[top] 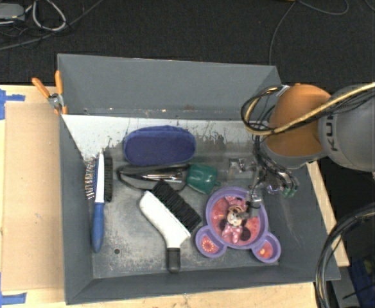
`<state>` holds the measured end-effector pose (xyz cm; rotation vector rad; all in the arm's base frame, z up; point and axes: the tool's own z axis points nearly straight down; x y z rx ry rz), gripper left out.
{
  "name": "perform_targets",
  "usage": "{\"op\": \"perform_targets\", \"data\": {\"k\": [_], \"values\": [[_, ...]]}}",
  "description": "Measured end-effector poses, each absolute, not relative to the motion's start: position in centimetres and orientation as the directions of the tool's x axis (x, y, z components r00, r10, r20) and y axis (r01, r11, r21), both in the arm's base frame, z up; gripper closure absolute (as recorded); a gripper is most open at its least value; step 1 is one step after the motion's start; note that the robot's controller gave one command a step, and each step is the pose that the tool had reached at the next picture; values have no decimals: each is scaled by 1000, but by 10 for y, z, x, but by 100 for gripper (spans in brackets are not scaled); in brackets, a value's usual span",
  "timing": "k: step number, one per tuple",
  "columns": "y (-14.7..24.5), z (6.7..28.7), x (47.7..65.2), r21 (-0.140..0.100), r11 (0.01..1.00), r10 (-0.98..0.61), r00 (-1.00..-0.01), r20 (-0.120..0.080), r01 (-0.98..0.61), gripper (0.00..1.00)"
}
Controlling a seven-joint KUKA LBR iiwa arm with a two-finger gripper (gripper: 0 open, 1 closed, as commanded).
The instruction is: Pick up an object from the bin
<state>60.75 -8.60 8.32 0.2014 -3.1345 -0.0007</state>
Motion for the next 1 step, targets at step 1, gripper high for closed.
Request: {"op": "perform_targets", "data": {"k": [1], "values": [[-98,70,611,1,992,-126,-992,2,-126,0]]}}
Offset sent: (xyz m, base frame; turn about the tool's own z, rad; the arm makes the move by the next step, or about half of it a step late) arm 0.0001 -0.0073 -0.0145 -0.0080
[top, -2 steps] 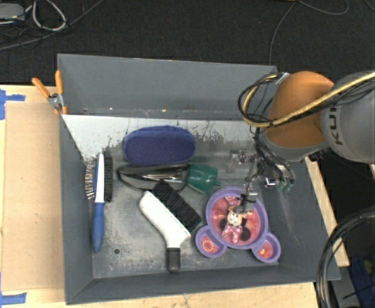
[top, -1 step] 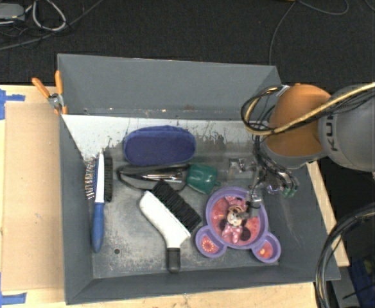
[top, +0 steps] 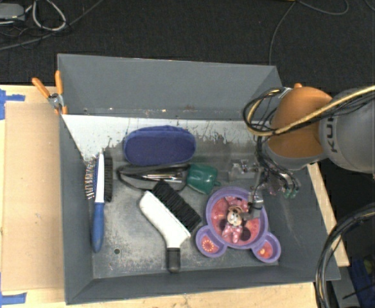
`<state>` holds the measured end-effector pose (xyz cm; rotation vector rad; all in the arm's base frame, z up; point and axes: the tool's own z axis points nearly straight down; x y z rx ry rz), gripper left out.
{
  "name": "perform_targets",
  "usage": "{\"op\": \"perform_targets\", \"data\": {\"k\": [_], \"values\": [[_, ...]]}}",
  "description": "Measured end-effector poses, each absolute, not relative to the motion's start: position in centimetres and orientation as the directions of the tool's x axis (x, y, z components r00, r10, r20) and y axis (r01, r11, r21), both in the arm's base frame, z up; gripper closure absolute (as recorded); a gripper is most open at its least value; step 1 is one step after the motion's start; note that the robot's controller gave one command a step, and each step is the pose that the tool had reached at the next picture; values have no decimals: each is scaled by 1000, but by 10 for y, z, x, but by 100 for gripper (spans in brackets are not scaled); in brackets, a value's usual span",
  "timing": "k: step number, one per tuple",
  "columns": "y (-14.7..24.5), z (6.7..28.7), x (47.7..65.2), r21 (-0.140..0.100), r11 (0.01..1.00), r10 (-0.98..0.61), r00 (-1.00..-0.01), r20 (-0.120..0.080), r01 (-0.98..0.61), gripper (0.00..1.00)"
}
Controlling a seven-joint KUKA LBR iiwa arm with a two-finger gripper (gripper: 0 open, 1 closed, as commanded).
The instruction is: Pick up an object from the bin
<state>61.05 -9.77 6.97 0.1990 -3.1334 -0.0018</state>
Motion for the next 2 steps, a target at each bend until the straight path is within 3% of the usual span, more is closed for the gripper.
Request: {"op": "perform_targets", "data": {"k": [2], "values": [[-96,69,610,2,992,-129,-992,3,-129,0]]}}
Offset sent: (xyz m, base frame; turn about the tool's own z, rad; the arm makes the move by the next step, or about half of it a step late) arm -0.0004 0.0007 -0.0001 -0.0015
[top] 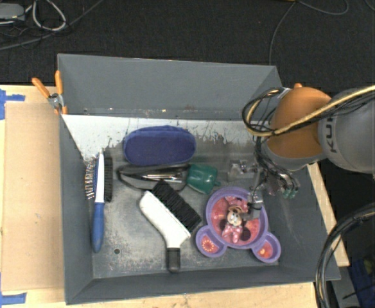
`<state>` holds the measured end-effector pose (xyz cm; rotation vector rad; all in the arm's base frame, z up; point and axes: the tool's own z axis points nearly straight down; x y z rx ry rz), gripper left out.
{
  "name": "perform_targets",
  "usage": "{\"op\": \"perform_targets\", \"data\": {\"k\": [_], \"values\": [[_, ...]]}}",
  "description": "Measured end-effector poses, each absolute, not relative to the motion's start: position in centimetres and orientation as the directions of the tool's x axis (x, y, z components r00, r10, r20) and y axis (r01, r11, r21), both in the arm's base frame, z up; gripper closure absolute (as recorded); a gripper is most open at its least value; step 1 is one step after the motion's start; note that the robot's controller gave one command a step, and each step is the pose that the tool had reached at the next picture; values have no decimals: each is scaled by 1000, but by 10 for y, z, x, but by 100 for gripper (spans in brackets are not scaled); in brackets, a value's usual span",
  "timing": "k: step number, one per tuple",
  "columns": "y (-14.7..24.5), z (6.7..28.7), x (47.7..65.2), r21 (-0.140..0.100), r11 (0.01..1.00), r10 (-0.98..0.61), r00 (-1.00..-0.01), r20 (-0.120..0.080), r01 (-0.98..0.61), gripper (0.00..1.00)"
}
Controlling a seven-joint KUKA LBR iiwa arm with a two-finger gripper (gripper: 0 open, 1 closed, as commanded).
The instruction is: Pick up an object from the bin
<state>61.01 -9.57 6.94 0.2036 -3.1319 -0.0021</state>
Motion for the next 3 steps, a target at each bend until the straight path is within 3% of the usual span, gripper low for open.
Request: {"op": "perform_targets", "data": {"k": [1,2,3], "values": [[-94,69,609,2,991,-132,-991,3,-132,100],[-94,70,609,2,991,-133,-991,3,-133,100],[-93,86,608,4,991,-133,-991,8,-133,100]]}}
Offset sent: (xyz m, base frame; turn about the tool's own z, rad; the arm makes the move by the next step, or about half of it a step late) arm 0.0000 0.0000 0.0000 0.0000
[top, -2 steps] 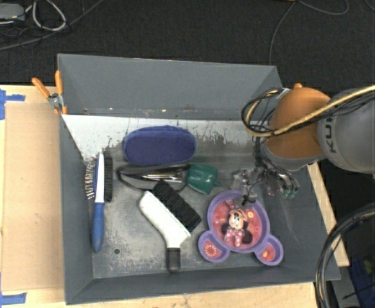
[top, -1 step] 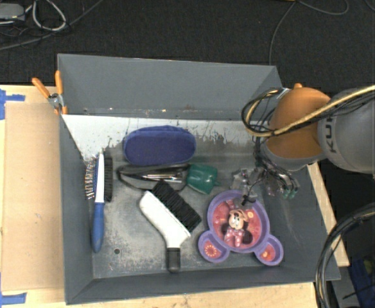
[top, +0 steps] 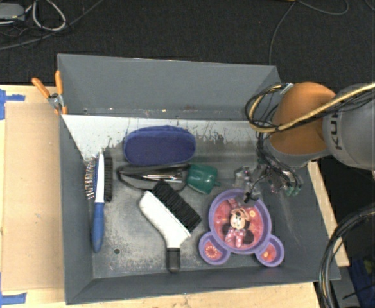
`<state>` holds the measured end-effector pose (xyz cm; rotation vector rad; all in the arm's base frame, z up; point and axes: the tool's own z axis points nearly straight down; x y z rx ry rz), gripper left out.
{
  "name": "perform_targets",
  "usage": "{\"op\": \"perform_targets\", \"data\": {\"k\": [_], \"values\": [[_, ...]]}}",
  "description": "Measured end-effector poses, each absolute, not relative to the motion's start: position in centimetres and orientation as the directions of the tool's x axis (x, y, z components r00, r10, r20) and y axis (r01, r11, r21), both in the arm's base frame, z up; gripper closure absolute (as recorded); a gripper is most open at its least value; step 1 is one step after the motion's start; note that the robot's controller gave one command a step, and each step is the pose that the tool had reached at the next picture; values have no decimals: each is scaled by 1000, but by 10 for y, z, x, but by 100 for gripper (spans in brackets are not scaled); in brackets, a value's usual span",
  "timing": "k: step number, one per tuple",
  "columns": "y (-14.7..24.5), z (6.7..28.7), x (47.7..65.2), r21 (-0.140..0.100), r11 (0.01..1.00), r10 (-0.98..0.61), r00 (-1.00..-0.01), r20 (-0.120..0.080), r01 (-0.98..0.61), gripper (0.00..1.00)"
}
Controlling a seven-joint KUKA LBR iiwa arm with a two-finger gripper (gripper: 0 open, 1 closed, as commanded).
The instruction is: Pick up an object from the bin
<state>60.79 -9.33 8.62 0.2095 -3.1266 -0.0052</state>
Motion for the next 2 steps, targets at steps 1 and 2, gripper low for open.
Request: {"op": "perform_targets", "data": {"k": [1,2], "values": [[-93,103,609,3,991,-134,-991,5,-134,100],[-92,135,606,6,991,-134,-991,14,-134,100]]}}
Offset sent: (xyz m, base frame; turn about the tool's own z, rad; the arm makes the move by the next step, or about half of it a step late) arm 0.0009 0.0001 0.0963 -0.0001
